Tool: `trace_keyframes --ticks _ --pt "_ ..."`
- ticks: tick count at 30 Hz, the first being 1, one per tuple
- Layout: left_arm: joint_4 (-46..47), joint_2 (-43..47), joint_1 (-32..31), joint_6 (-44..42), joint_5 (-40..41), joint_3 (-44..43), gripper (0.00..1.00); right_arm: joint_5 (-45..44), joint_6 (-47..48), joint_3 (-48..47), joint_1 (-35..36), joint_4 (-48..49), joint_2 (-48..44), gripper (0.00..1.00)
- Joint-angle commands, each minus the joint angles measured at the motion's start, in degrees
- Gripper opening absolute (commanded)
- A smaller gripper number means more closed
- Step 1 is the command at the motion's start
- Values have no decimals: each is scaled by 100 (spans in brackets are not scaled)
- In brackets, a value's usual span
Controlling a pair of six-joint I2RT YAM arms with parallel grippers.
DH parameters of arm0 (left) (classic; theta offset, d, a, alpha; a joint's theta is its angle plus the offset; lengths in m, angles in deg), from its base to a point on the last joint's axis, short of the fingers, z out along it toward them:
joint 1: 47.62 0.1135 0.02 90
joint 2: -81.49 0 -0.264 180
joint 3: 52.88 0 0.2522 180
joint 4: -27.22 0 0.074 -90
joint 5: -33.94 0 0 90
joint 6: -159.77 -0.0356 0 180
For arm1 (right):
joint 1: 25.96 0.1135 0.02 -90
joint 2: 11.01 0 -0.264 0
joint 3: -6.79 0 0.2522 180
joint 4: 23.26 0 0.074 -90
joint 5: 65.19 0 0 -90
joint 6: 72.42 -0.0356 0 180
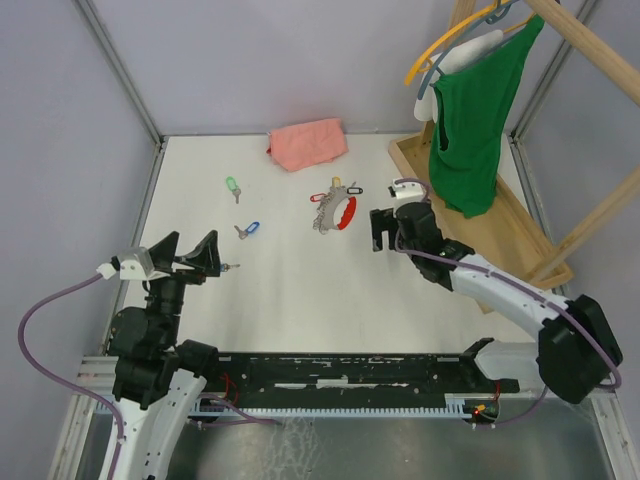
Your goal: Put the keys on the keyring
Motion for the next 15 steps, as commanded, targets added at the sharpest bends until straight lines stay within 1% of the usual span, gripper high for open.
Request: trace_keyframes --ticks 1,10,15 --pt "238 -148 39 -254 -243 1 99 10 -252 -578 -21 1201 875 99" --pt "265 -256 32 -316 -402 2 99 -406 -992 -1574 -25 2181 3270 92" --pt "282 -327 26 -346 -467 10 99 -412 -1344 -2308 -24 2182 4229 89"
